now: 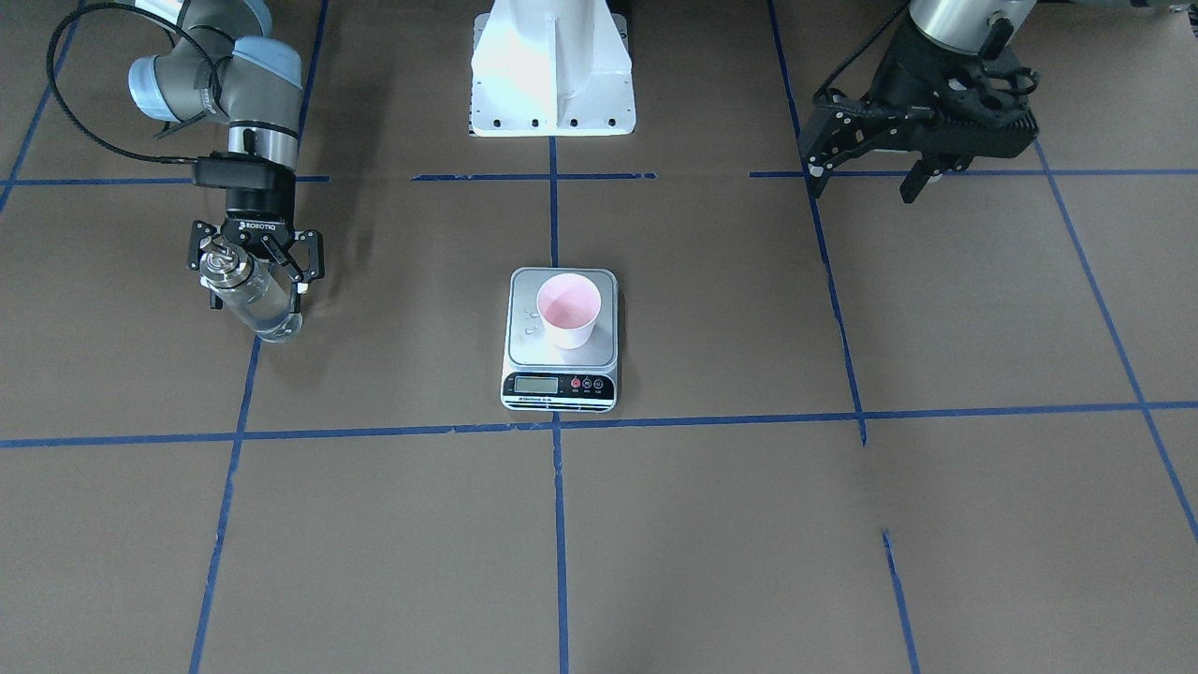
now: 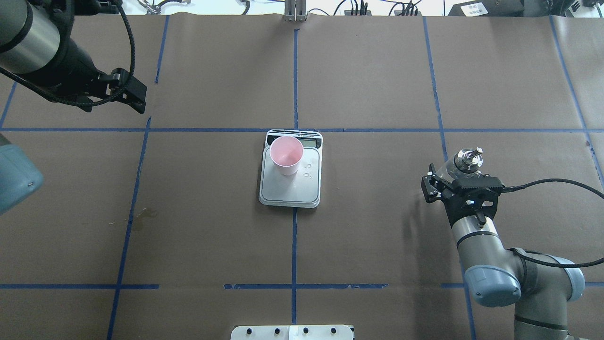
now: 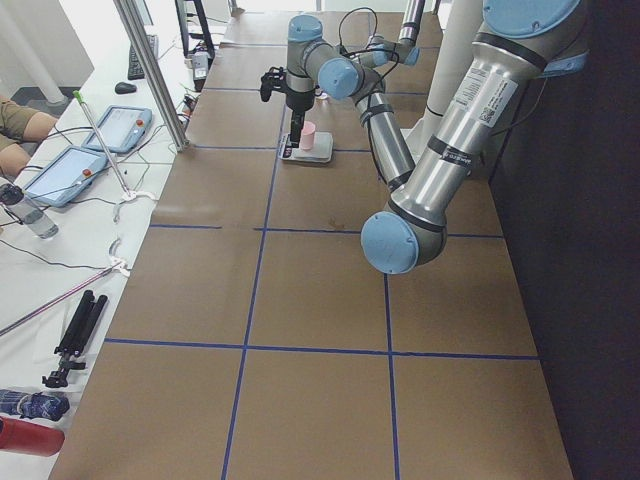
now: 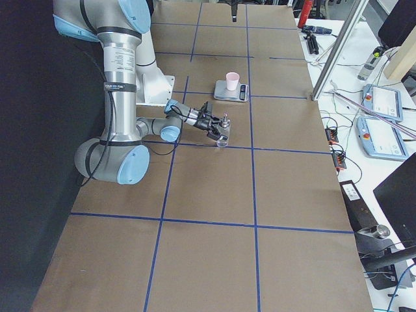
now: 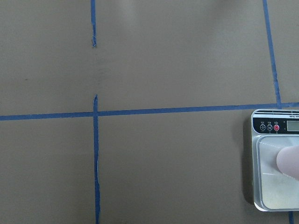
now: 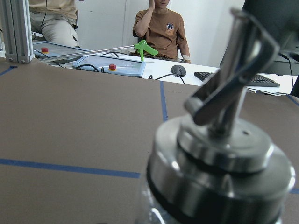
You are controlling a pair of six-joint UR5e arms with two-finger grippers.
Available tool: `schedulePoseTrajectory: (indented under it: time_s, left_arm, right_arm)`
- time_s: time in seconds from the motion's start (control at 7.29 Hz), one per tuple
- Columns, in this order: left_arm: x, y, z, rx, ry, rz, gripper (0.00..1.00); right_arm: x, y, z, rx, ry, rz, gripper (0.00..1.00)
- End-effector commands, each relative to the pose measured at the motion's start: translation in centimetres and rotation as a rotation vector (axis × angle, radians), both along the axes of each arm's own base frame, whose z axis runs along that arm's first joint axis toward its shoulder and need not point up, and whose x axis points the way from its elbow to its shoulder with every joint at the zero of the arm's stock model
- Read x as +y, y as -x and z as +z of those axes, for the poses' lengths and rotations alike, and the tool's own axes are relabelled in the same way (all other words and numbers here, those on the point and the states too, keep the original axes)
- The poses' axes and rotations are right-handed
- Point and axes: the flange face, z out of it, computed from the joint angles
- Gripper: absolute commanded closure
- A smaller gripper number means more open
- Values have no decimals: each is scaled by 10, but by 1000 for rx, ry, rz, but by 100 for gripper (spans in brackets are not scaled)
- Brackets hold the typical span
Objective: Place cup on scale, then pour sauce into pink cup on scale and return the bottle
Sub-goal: 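Lift the glass dispenser upright with the right gripper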
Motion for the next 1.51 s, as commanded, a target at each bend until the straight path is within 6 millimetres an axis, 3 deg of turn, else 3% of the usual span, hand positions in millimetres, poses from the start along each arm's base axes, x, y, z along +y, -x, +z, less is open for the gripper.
schedulePoseTrajectory:
  time_s: [0.0,0.14,0.41,0.55,0.69,1.1,1.37]
  left_arm:
    - [1,1,-1,2,-2,0,0]
    - [2,1,-1,3,-4,0,0]
    - [2,1,-1,3,-4,0,0]
    - [2,2,-2,4,-7,0,0]
    - [4,4,-4,8,-12,0,0]
    - [6,6,-6,11,-15,-3,0]
    - [6,5,-1,6,-10,0,0]
  right_arm:
    - [-3,4,-9,-15,-3,0,100]
    - [-7,0,-16,-38,2,-7,100]
    - [-16,-31,-59,-63,-22,-65,100]
    - [-17,-36,-67,-58,-32,-69,100]
    - [-17,-45,-88,-46,-54,-101,100]
    - [-26,-69,-123,-52,-66,-83,100]
    - [-27,-71,-130,10,-84,-127,100]
